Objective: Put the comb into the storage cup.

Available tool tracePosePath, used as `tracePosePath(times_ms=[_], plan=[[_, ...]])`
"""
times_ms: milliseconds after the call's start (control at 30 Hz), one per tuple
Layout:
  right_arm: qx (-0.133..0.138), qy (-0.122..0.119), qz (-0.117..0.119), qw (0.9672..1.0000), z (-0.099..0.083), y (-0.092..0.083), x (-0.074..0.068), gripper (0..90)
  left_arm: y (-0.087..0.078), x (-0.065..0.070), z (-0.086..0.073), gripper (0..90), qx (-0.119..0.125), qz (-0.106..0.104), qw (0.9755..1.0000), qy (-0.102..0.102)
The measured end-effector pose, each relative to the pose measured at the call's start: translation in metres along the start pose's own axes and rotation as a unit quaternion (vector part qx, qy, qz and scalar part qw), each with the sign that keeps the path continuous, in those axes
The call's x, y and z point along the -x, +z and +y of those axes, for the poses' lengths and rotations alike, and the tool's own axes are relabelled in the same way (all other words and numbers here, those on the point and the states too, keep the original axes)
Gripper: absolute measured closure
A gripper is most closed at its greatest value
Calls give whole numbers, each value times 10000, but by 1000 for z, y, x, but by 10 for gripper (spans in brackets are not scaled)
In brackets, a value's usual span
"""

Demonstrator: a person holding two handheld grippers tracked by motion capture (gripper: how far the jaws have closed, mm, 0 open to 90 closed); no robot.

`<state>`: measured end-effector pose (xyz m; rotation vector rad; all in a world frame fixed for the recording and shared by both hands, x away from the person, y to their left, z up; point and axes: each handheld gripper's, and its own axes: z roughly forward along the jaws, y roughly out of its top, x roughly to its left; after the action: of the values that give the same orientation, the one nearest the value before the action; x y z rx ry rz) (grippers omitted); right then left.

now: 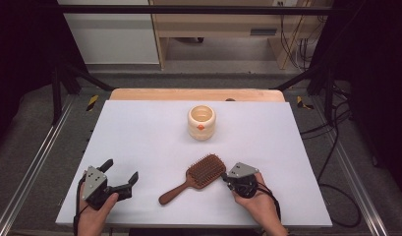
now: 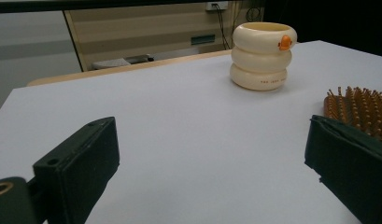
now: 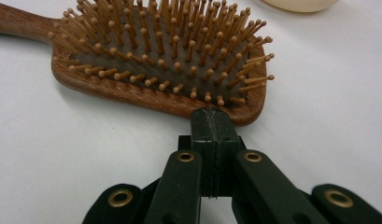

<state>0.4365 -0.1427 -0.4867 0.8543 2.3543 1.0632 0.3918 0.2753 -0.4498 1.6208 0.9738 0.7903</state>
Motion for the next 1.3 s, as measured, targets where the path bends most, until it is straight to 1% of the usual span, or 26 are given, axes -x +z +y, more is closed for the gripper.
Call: tracePosePath(times_ms=[200, 333, 567, 700, 767, 833, 867, 933, 967, 1033, 1100, 1133, 1167, 1200, 1233, 1267, 1300], plan=[[13, -15, -10, 10000, 0, 0, 0, 900, -1, 0, 0, 32, 14, -20, 10000, -17], [49, -19, -24, 10000, -1, -1, 0, 900, -3, 1, 0, 32, 23, 4, 10000, -18], [119, 23, 5, 9999, -1, -7, 0, 900, -3, 2, 0, 32, 13, -14, 10000, -36], [204, 80, 0, 9998, -2, -12, 0, 900, -2, 3, 0, 32, -22, -59, 10000, -32], [280, 157, -40, 9995, -2, -17, 2, 900, -3, 5, 1, 31, -27, -122, 9999, -62], [321, 168, -55, 9993, -2, -19, 3, 899, -4, 6, 2, 31, -42, -148, 9999, -75], [375, 246, -99, 9989, -3, -22, 6, 889, -5, 9, 2, 30, -83, -193, 9997, -105], [470, 315, -117, 9983, -3, -26, 10, 869, -5, 12, 3, 29, -151, -298, 9994, -115], [470, 315, -117, 9983, -3, -26, 10, 869, -5, 12, 3, 29, -151, -298, 9994, -115], [584, 429, -126, 9973, -3, -29, 15, 823, -3, 18, 5, 29, -267, -343, 9991, -36], [668, 547, -149, 9962, -4, -32, 19, 778, 1, 24, 8, 29, -419, -380, 9984, 30], [711, 595, -160, 9956, -5, -34, 20, 742, 3, 27, 10, 29, -501, -424, 9978, 56], [789, 677, -193, 9944, -5, -37, 24, 664, 7, 34, 15, 30, -667, -498, 9965, 121], [789, 677, -193, 9944, -5, -37, 24, 664, 7, 34, 15, 30, -667, -498, 9965, 121], [873, 769, -211, 9930, -6, -41, 27, 570, 11, 41, 21, 30, -854, -594, 9943, 240], [873, 769, -211, 9930, -6, -41, 27, 570, 11, 41, 21, 31, -854, -594, 9943, 240], [938, 822, -225, 9919, -6, -42, 29, 507, 14, 45, 24, 31, -940, -638, 9931, 300]])
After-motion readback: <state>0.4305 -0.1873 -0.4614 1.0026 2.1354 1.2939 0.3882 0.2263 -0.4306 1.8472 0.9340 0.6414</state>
